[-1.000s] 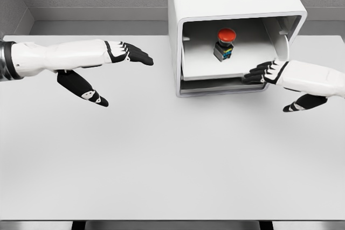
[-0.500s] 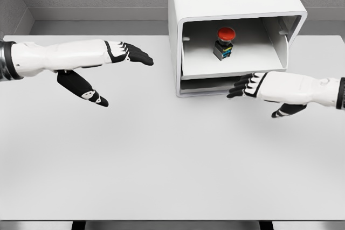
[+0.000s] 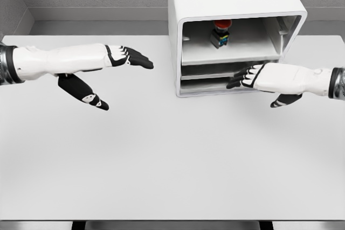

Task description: Slide open multi-storey tabletop storage cabinets and put open load switch and slide close multi-storey tabletop storage cabinets

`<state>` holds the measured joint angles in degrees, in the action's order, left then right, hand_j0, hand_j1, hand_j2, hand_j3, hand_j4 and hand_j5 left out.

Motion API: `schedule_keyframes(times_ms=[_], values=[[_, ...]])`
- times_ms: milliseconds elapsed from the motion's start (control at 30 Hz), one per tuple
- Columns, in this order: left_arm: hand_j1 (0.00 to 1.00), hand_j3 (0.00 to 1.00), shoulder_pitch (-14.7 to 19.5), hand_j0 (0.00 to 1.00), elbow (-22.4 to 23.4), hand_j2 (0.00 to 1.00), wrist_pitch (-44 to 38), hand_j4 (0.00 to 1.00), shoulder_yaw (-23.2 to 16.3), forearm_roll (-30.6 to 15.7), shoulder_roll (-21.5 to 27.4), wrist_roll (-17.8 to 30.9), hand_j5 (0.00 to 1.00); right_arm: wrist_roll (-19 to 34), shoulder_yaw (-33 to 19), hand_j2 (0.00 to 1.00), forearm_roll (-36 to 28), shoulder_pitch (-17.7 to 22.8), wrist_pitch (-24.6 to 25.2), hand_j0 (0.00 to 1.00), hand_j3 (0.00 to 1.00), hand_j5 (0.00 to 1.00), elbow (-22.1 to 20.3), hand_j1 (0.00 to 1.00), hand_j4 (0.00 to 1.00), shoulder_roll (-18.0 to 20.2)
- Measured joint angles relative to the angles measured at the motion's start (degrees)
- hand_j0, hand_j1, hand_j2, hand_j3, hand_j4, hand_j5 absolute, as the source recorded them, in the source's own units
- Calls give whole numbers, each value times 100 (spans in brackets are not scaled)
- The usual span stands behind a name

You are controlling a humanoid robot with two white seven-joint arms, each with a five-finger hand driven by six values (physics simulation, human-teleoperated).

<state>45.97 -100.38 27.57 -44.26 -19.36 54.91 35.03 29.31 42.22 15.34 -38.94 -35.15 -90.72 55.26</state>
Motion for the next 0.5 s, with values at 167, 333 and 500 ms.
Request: schedule_keyframes(times_ms=[167,333,500], values=[[100,100,0,100,-2,100,-1,100,58,4,6,0,100,-22,109,100,19,9,2,100,100,100,-299,100,100,125],[100,100,-79,100,-5,100,0,100,69,6,7,0,100,-78,185,100,-14,26,2,100,100,100,-319,100,100,232],[100,100,-194,100,-17,100,-2,100,69,8,13,0,100,-461,365,100,-68,18,3,100,100,100,-253,100,100,401]])
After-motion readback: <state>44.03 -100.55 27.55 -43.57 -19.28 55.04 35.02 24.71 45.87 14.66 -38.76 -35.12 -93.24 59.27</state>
